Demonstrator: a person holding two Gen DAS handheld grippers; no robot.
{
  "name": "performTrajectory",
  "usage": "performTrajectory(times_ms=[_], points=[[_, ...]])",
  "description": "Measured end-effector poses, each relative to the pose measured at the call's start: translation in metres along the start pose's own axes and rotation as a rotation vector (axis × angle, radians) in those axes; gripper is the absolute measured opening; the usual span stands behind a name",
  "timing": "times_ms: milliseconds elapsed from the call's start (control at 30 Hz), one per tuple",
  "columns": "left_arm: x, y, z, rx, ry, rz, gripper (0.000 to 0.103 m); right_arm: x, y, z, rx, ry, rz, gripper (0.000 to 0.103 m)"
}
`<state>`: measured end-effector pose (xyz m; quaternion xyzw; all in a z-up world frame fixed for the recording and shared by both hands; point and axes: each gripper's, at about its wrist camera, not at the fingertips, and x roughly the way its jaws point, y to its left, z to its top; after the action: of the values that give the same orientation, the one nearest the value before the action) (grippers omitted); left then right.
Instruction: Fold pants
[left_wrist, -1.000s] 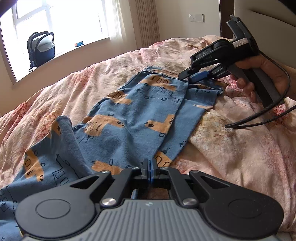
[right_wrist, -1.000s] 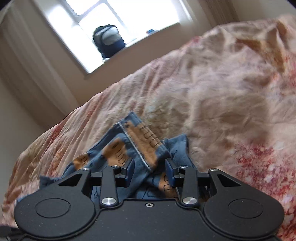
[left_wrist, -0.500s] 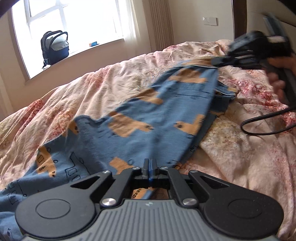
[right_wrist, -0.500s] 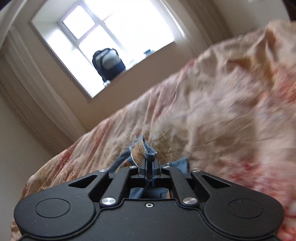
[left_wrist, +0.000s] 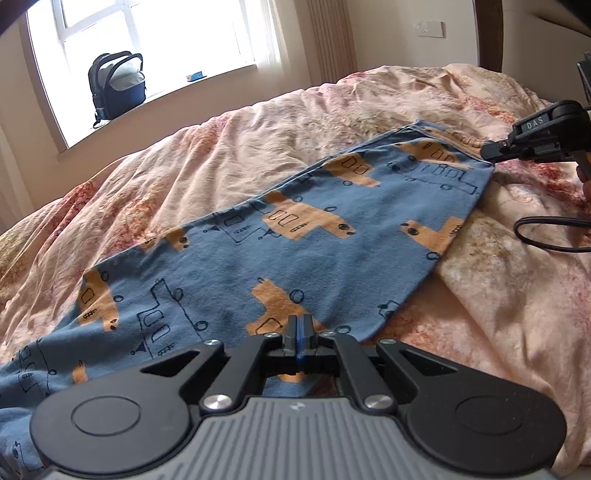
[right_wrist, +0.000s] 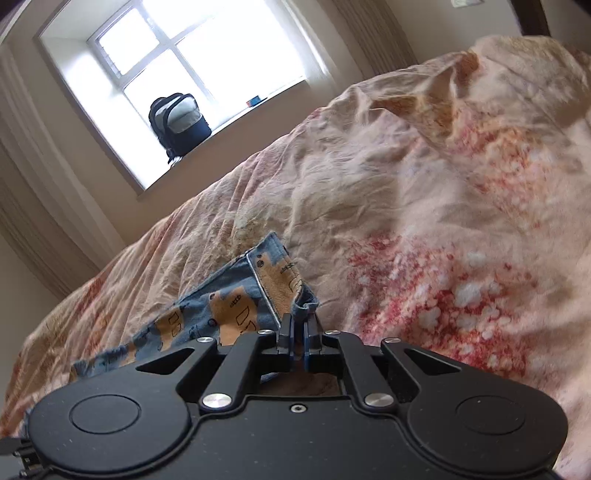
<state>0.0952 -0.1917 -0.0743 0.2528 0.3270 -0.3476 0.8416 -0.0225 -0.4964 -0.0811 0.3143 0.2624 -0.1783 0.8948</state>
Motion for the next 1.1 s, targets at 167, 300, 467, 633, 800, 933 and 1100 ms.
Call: performTrajectory(times_ms=[167, 300, 467, 633, 800, 933, 1100], points=[[0.001, 0.016, 0.004, -0.096, 0.024, -0.060, 0.009, 0.001, -0.001, -0.006, -0.042, -0.001, -0.022, 0.021], [-0.005, 0.045, 0.005, -0.228, 0.023, -0.111, 0.057, -0.009, 0.012, -0.005, -0.202, -0.044, -0.054, 0.060], [-0.020, 0.095, 0.009, -0.262, 0.003, 0.014, 0.068, -0.011, 0.045, 0.006, -0.444, -0.053, -0.019, 0.089], [-0.009, 0.163, 0.018, -0.315, 0.026, 0.133, 0.073, 0.017, 0.101, 0.028, -0.732, 0.063, 0.145, 0.095], [0.028, 0.208, 0.027, -0.313, 0.075, 0.086, 0.081, 0.075, 0.123, 0.055, -0.933, 0.194, 0.224, 0.088], [0.049, 0.222, 0.029, -0.307, 0.081, 0.007, 0.088, 0.119, 0.120, 0.067, -1.019, 0.334, 0.234, 0.084], [0.074, 0.226, 0.026, -0.290, 0.141, -0.039, 0.032, 0.151, 0.124, 0.066, -1.058, 0.451, 0.284, 0.053]])
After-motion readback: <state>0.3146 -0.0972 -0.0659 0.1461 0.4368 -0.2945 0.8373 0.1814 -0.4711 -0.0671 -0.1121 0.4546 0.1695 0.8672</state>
